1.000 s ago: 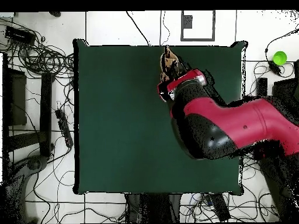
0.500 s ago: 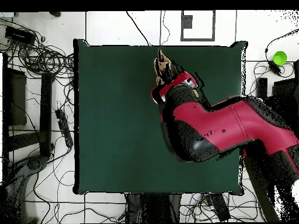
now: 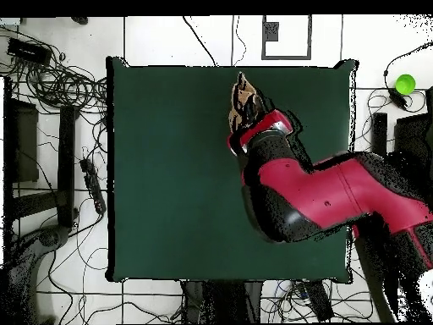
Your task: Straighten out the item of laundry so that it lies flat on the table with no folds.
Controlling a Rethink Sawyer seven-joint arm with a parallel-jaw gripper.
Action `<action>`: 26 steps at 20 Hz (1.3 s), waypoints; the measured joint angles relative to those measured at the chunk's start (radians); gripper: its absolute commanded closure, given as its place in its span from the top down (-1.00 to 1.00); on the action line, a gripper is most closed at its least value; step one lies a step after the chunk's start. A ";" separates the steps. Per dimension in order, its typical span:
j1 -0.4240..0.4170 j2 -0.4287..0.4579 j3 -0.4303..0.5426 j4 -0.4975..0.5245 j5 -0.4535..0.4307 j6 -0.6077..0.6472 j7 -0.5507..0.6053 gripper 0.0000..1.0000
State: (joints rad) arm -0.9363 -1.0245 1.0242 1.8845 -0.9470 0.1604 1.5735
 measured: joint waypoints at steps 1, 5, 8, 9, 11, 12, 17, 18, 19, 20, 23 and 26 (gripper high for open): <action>0.025 -0.002 -0.042 0.001 -0.016 -0.035 0.000 -1.00; 0.157 0.009 -0.255 0.002 -0.033 -0.209 0.000 -1.00; 0.276 0.040 -0.448 0.008 -0.006 -0.398 0.000 -1.00; 0.294 0.048 -0.479 0.011 0.002 -0.433 0.000 -1.00; 0.343 0.076 -0.571 0.020 0.028 -0.543 0.000 -1.00; 0.355 0.084 -0.596 0.023 0.034 -0.574 0.000 -1.00; 0.421 0.163 -0.781 0.051 0.082 -0.793 0.000 -1.00; 0.437 0.192 -0.835 0.058 0.097 -0.848 0.000 -1.00; 0.442 0.204 -0.855 0.061 0.102 -0.867 0.000 -1.00; 0.456 0.232 -0.902 0.067 0.114 -0.911 0.000 -1.00; 0.480 0.282 -0.976 0.079 0.133 -0.980 0.000 -1.00; 0.506 0.342 -1.054 0.093 0.157 -1.060 0.000 -1.00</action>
State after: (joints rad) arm -0.4306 -0.6826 -0.0295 1.9774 -0.7902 -0.8999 1.5735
